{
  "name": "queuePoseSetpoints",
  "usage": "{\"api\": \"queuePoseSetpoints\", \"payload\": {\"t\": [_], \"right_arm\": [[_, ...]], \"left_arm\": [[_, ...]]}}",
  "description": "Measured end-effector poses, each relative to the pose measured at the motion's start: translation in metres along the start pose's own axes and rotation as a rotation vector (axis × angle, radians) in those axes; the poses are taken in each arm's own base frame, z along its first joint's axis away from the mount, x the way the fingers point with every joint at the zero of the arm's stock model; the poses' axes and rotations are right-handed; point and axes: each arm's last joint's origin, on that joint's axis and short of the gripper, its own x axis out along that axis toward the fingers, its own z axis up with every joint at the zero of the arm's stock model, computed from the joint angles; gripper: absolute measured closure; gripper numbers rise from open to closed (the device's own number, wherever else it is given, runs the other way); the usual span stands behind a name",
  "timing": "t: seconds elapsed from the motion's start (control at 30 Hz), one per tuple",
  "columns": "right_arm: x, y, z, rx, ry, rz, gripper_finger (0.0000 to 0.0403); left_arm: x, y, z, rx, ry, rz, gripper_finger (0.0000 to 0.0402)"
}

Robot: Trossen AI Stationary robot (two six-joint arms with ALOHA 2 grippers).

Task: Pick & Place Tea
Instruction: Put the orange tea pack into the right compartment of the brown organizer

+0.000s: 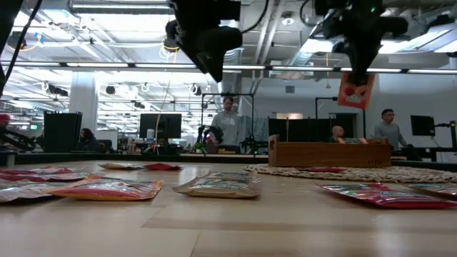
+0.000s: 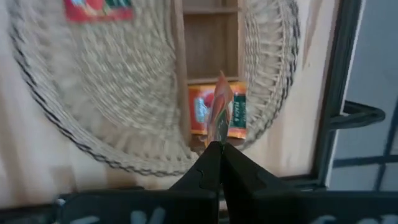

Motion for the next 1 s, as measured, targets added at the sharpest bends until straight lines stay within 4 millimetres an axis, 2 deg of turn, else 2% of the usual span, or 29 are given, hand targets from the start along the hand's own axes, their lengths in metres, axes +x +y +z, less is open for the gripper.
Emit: {"api": "queuePoseSetpoints", "payload": {"t": [0.17, 0.3, 0.43, 0.53, 0.77, 0.9, 1.0], "right_arm": [[0.015, -0.014, 0.005, -0.039, 0.049, 0.037, 0.0403], [0.019, -0.023, 0.006, -0.033, 0.018, 0.038, 0.0403], [0.023, -0.023, 0.006, -0.044, 0.038, 0.046, 0.0403], [0.027, -0.02, 0.005, -0.056, 0.061, 0.054, 0.0403], [0.028, -0.018, 0.006, -0.069, 0.059, 0.048, 0.0403], [0.028, -0.02, 0.005, -0.086, 0.061, 0.044, 0.0403], [0.028, -0.021, 0.005, -0.112, 0.06, 0.044, 0.0403]], "left_arm": [[-0.003, 0.011, -0.001, -0.15, -0.077, 0.16, 0.0145], [-0.009, 0.027, -0.01, -0.179, -0.086, 0.28, 0.0145], [-0.015, 0.043, -0.018, -0.188, -0.102, 0.378, 0.0145], [-0.018, 0.047, -0.019, -0.2, -0.101, 0.382, 0.0145], [-0.015, 0.034, -0.013, -0.197, -0.035, 0.245, 0.0145], [-0.013, 0.024, -0.004, -0.319, -0.039, 0.127, 0.0145], [-0.009, 0.015, 0.0, -0.122, -0.06, 0.113, 0.0145]]}}
